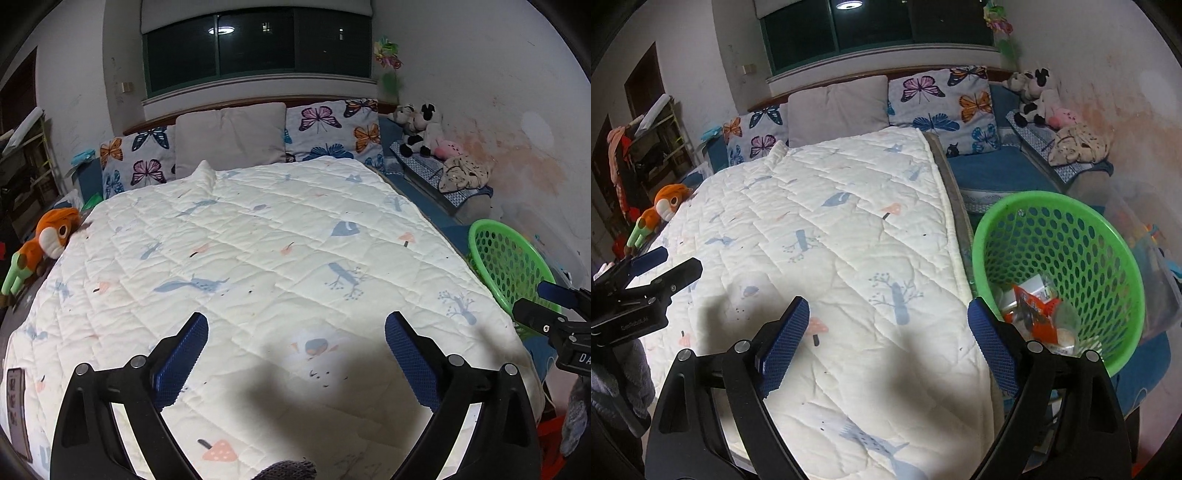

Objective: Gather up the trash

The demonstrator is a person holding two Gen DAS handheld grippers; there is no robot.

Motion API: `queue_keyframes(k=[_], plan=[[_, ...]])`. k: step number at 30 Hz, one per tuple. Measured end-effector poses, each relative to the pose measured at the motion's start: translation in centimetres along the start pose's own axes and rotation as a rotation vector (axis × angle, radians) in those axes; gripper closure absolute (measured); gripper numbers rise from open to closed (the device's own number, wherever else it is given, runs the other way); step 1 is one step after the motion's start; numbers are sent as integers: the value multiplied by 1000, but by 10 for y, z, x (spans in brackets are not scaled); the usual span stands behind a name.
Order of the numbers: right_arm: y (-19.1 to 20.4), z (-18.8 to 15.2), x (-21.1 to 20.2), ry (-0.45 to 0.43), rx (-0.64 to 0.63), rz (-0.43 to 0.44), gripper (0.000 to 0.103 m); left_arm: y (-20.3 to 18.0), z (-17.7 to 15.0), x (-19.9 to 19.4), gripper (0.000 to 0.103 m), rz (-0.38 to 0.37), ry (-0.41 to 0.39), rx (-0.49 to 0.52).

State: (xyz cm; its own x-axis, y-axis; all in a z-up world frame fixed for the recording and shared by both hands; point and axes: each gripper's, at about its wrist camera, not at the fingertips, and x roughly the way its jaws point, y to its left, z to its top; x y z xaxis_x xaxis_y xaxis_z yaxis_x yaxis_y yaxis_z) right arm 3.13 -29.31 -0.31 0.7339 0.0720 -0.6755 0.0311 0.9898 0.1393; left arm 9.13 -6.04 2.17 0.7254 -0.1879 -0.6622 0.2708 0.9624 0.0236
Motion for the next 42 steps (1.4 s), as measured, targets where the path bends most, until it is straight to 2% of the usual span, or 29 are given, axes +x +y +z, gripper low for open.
queue_keyframes(k=[8,42], plan=[[11,1,-2,-9,-13,17,13,14,-7,-6,10,33,-8,-22],[31,0,4,-12,-39,39,8,27,-19,-19,10,52,-23,-44]])
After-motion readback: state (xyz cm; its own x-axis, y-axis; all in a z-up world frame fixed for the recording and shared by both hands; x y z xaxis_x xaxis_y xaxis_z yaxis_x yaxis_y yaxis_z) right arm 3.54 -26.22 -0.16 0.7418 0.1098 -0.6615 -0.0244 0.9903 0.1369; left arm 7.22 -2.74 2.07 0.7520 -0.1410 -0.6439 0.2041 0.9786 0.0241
